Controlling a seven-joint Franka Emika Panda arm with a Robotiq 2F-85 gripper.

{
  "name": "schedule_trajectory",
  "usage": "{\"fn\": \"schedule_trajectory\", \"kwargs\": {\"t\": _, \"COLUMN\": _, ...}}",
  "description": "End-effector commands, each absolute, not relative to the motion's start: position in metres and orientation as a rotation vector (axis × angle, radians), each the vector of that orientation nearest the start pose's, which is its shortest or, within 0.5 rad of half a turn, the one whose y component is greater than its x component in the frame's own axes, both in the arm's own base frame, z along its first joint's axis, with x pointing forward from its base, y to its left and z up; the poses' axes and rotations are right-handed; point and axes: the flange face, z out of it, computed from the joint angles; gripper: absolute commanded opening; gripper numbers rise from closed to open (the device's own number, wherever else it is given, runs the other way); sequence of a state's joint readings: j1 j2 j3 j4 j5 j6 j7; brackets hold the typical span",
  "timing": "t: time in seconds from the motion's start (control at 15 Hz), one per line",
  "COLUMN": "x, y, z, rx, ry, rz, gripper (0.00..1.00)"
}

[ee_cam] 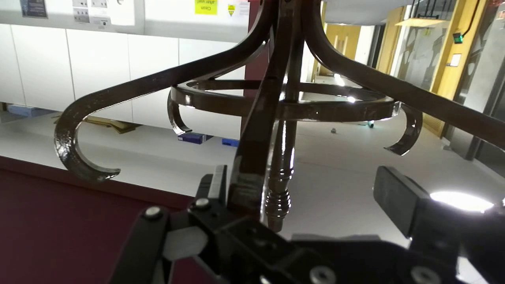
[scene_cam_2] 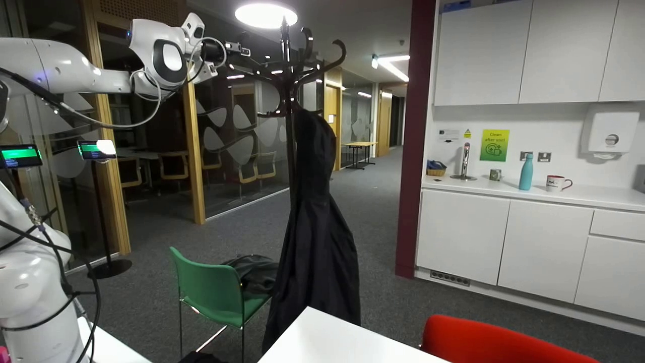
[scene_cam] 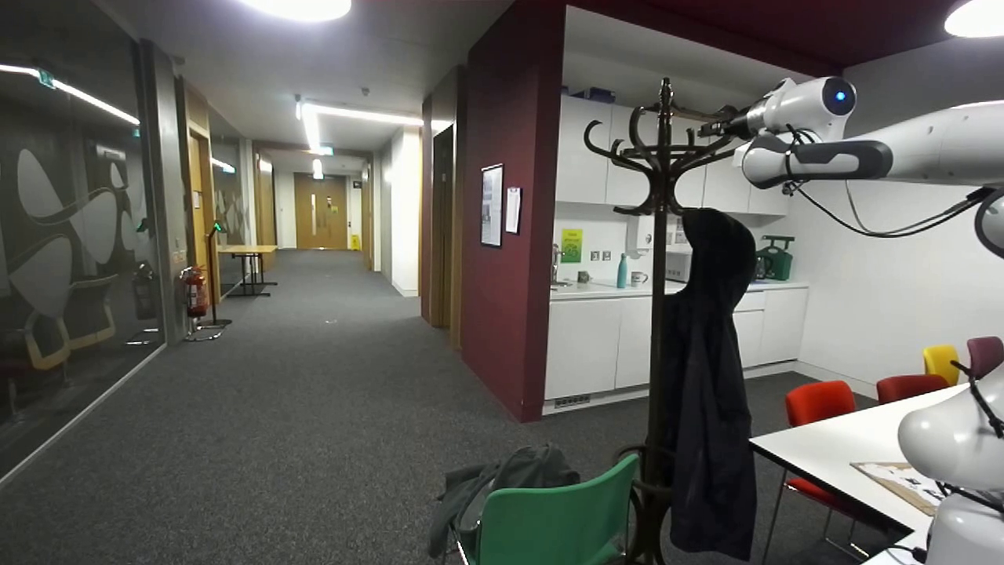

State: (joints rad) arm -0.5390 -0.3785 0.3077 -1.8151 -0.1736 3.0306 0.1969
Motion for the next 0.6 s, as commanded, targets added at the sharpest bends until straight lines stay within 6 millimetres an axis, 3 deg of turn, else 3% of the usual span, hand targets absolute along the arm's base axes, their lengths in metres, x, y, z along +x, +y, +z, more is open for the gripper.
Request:
{"fn": "schedule_trajectory", "kwargs": {"t": 0.0, "x": 0.46, "y": -0.031, "z": 0.873, "rx": -2.386, "ry": 0.14, "rz": -2.438, "gripper": 1.0}}
{"fn": "schedule_trajectory", "kwargs": {"t": 0.53, "x": 0.471, "y": 0.003, "z": 0.863, "rx": -2.396, "ry": 0.033, "rz": -2.406, "gripper": 1.0}}
